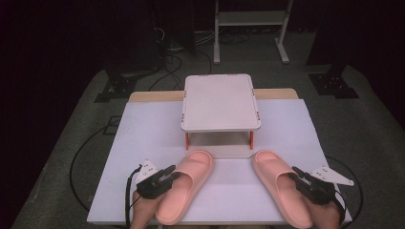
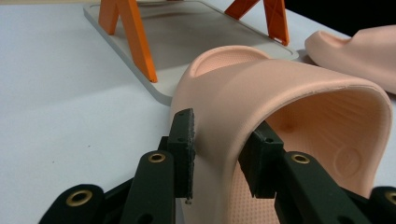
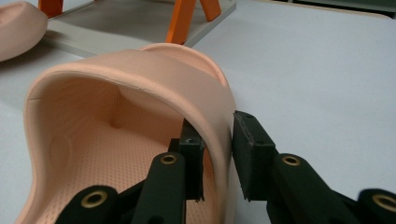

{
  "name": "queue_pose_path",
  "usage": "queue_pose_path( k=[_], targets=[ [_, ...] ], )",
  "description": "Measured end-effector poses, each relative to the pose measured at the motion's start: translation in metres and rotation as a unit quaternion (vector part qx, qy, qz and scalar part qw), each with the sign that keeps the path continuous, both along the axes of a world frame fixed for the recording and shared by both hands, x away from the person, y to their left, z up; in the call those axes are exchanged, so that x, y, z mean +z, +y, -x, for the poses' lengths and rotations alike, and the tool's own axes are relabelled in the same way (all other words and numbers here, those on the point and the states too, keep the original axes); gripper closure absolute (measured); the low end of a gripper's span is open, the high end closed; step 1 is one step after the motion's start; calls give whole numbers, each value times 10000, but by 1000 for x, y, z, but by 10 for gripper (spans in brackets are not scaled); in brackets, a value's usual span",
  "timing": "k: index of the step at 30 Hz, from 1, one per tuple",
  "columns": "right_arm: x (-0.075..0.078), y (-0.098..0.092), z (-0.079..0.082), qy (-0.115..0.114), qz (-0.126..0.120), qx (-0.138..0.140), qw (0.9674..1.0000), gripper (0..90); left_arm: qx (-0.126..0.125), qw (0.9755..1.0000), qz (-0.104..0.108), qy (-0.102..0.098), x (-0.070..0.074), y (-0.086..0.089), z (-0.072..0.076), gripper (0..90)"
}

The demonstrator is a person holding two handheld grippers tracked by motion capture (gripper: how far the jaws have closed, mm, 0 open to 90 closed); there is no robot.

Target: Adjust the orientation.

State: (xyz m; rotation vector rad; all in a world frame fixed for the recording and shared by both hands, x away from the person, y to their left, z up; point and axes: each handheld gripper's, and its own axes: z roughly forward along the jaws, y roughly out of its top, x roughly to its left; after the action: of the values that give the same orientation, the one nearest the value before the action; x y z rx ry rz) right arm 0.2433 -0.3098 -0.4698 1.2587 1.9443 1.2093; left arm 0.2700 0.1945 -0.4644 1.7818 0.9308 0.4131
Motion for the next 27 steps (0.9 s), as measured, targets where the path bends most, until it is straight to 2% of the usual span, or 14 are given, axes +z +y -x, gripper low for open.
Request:
queue_pose_path(
  k=[12, 20, 22, 27],
  targets=[
    [5, 10, 5, -52, -17, 274, 9996, 785, -6, 9997, 237, -54, 3, 7, 2, 718],
    [7, 12, 6, -73, -93, 345, 9993, 792, -62, 9995, 308, -47, 3, 8, 2, 724],
    [8, 12, 7, -85, -123, 339, 9993, 794, -56, 9992, 399, -34, 4, 9, 2, 724],
    [9, 12, 7, -109, -120, 349, 9993, 794, -55, 9990, 451, -47, 4, 12, 2, 725]
  ],
)
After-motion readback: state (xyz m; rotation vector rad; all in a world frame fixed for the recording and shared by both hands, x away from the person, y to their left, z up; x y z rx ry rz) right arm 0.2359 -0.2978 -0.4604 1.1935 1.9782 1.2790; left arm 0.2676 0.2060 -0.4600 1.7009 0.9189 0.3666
